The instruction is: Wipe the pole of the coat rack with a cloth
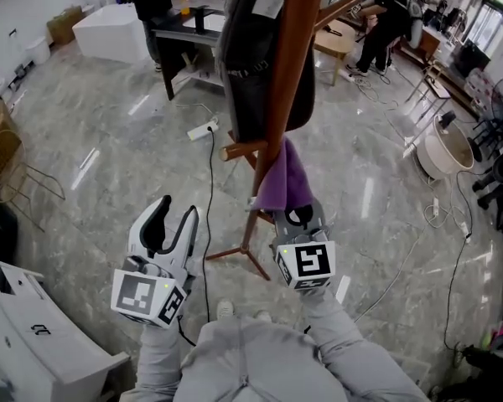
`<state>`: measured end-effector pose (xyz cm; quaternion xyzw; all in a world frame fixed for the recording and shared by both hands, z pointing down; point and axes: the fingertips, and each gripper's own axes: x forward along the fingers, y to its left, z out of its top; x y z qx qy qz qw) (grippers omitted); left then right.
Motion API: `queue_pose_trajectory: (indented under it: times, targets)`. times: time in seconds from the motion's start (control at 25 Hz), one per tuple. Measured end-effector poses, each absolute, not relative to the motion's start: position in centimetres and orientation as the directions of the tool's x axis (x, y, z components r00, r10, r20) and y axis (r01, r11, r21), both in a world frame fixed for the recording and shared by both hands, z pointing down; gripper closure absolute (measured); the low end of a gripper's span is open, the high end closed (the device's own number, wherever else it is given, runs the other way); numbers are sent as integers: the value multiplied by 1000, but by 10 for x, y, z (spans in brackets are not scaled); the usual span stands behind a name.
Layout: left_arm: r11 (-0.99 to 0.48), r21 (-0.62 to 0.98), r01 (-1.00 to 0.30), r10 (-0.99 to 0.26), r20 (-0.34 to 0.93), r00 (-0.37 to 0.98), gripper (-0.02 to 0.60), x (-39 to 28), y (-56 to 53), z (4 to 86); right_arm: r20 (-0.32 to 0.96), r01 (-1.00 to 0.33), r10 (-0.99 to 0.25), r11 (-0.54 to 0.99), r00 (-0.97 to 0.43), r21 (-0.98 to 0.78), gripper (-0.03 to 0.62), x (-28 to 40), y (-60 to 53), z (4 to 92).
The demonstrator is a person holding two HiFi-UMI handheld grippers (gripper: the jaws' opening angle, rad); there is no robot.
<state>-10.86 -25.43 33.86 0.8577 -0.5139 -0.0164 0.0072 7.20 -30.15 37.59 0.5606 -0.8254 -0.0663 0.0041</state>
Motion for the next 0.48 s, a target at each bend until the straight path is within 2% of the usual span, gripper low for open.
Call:
queue_pose_trajectory:
  times: [0.24,0.48]
  targets:
    - [-480,32,-876,-877,-10,480,376,-102,-254,342,23,-921,-929,369,-369,127,545,74,-297,411]
    - [-500,40,-865,-866,-15,500,376,-89,-251,344,21,-928,-940,339,-340,155,545,98,-273,404]
